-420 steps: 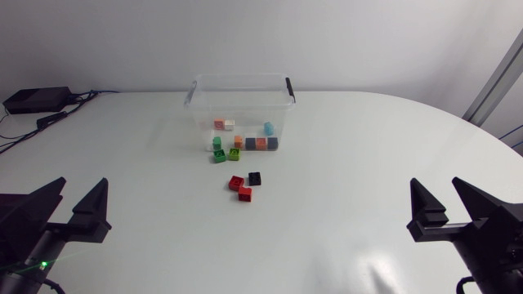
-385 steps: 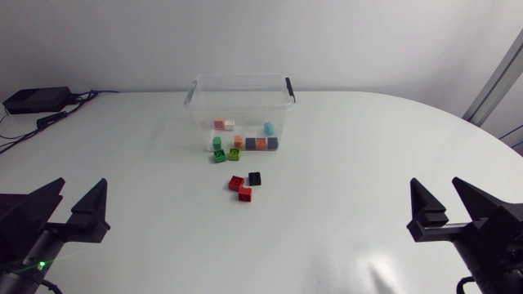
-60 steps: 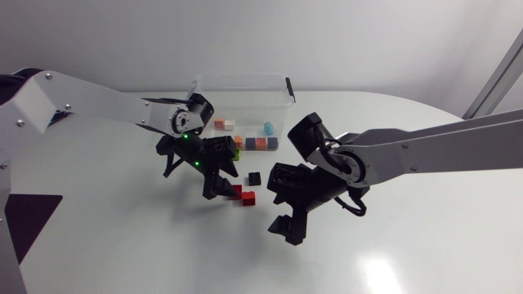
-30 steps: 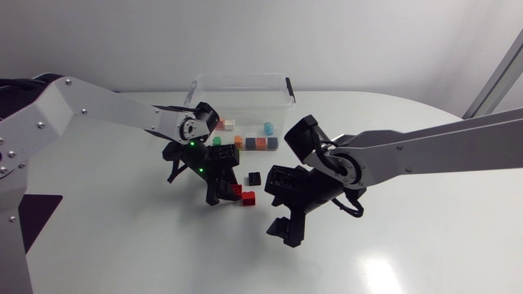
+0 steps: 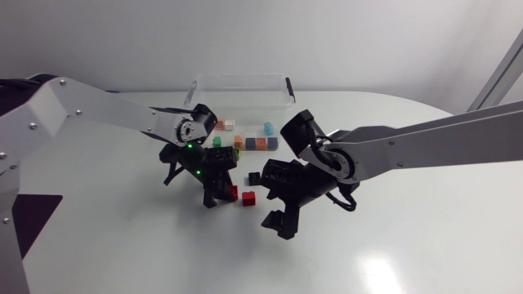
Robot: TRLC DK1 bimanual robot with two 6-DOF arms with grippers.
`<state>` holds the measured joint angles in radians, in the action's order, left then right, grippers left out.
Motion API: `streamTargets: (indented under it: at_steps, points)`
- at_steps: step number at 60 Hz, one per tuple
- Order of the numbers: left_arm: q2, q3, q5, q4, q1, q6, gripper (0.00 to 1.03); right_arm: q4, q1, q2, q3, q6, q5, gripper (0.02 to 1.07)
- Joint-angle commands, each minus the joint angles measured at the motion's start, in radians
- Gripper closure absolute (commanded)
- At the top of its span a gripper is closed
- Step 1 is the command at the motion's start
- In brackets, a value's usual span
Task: Place the duplo bricks in the container
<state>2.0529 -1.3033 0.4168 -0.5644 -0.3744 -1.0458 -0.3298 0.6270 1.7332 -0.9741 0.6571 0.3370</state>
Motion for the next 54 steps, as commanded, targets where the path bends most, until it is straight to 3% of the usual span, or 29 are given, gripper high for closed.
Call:
streamTargets:
  at_steps: [1, 27, 54]
  points:
    - [-0.092, 0.050, 0.004, -0.020, 0.006, 0.023, 0.71, 0.012, 0.008, 0.052, -0.032, 0.038, 0.005, 0.15]
    - [-0.393, 0.214, 0.053, -0.031, 0.055, 0.067, 0.71, 0.040, 0.014, 0.190, -0.141, 0.107, 0.013, 0.15]
    - [-0.505, 0.242, 0.145, 0.031, 0.137, 0.173, 0.71, -0.011, -0.006, 0.275, -0.259, 0.179, 0.022, 0.15]
